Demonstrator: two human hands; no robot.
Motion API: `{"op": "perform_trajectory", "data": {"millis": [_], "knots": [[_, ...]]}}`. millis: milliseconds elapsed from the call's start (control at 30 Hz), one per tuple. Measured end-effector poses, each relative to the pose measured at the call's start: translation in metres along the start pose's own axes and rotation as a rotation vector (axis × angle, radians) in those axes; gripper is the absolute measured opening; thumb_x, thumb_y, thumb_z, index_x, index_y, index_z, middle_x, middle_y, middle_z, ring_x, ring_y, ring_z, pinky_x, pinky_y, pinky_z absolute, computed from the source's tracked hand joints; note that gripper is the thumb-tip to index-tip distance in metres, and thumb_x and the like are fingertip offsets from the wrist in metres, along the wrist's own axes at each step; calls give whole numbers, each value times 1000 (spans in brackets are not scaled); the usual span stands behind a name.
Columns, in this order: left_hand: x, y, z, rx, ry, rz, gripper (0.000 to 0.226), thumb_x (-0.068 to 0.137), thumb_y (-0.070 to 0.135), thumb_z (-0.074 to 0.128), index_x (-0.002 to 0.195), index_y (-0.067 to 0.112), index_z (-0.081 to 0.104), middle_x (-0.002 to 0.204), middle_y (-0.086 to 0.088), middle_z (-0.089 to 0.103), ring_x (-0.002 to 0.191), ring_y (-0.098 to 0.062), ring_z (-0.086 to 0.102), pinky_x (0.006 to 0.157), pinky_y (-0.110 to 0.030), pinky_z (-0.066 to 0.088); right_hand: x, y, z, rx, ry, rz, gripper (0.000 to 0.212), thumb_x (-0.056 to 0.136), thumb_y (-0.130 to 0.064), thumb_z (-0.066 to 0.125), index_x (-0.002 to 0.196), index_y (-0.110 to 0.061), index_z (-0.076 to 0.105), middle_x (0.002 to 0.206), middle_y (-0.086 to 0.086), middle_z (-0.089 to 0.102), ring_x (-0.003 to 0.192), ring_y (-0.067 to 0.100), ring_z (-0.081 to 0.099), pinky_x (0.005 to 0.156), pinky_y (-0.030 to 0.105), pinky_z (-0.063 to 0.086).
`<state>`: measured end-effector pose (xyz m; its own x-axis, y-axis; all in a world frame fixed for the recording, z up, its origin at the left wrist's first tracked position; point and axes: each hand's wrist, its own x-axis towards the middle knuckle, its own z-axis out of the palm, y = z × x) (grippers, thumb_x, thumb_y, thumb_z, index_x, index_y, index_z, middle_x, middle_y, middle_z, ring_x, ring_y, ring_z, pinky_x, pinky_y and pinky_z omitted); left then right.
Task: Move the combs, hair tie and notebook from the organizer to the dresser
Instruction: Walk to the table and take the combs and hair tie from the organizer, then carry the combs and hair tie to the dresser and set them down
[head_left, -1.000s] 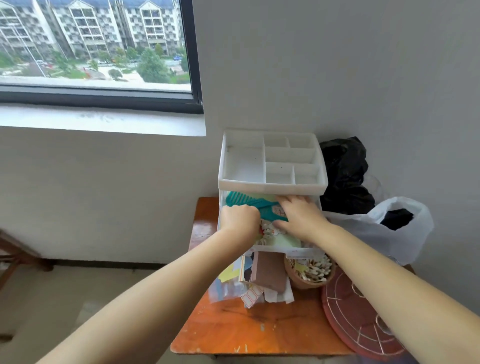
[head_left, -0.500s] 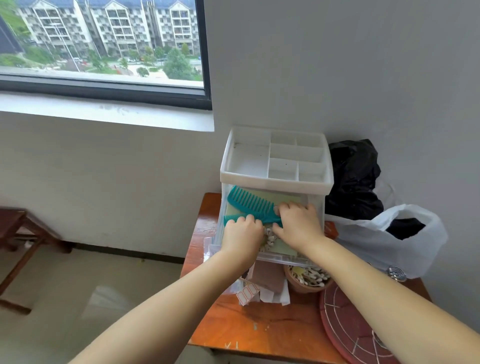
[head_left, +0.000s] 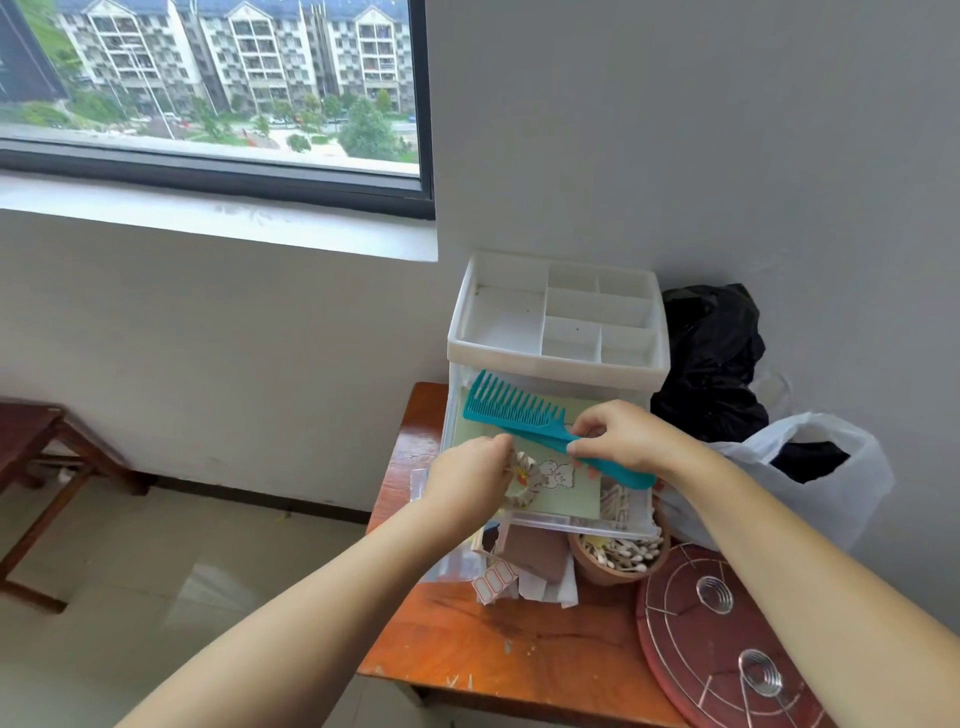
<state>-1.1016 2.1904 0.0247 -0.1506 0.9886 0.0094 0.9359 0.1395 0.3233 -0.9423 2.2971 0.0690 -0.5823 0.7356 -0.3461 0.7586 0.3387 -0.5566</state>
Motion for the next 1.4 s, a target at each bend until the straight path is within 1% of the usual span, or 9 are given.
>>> {"op": "perform_trajectory", "data": {"millis": [100,333,467,567,667,867,1000,1200,1400], "knots": [[0,6,9,157,-47,-18,22,86,8,52,106,10,45,105,-9,65,88,-30,62,62,-36,44,0,-3,1,-15,3,1,5,84,-26,62,86,-22,64,76,-7,71,58,5,68,69,29,55],[2,9,13,122,-13,-29,13,86,9,49,98,7,56,102,-12,55,93,-29,52,68,-33,36,-2,-6,-1,-11,12,0,9,83,-27,63,75,-27,64,73,-6,73,61,5,67,60,25,51],[-9,6,-5,-418,-15,-110,6,82,15,54,81,11,50,78,-2,53,74,-21,50,61,-29,43,-4,-5,-8,32,-50,-42,7,82,-27,64,77,-25,68,76,-2,75,67,9,69,68,30,54],[-22,0,-29,-759,6,-198,4,78,9,56,82,9,55,78,-8,60,72,-22,59,67,-36,54,-3,-13,-12,123,-106,-82,6,81,-26,67,78,-27,71,77,-6,76,70,8,69,75,28,50],[-39,-20,-48,-1100,62,-291,8,81,2,55,85,7,58,72,-7,64,64,-13,63,58,-25,55,-2,-34,-10,231,-146,-151,8,82,-22,67,82,-27,73,78,-6,76,70,8,69,75,27,49],[-100,-85,-71,-1378,423,-586,12,86,1,54,80,11,59,71,-5,61,57,-10,59,53,-22,52,10,-114,35,205,-124,-306,19,85,-22,63,101,-22,72,64,-15,72,56,-3,65,52,12,47],[-177,-132,-79,-1452,672,-791,16,87,-1,52,78,12,57,66,-6,58,46,-7,55,45,-18,50,10,-187,102,97,-196,-419,17,84,-25,62,96,-26,74,73,-7,73,58,1,61,56,21,48],[-367,-193,-77,-1429,1057,-1097,21,87,-3,49,75,14,51,65,-5,56,39,-3,55,49,-21,48,-43,-300,266,-21,-368,-607,17,79,-24,64,89,-15,76,76,10,69,62,11,54,54,23,39],[-612,-212,-65,-1314,1374,-1405,21,86,-3,50,73,15,48,63,-6,52,34,-3,51,45,-18,47,-185,-396,457,-42,-604,-744,10,80,-20,65,80,-17,74,67,1,63,52,8,51,45,15,38]]}}
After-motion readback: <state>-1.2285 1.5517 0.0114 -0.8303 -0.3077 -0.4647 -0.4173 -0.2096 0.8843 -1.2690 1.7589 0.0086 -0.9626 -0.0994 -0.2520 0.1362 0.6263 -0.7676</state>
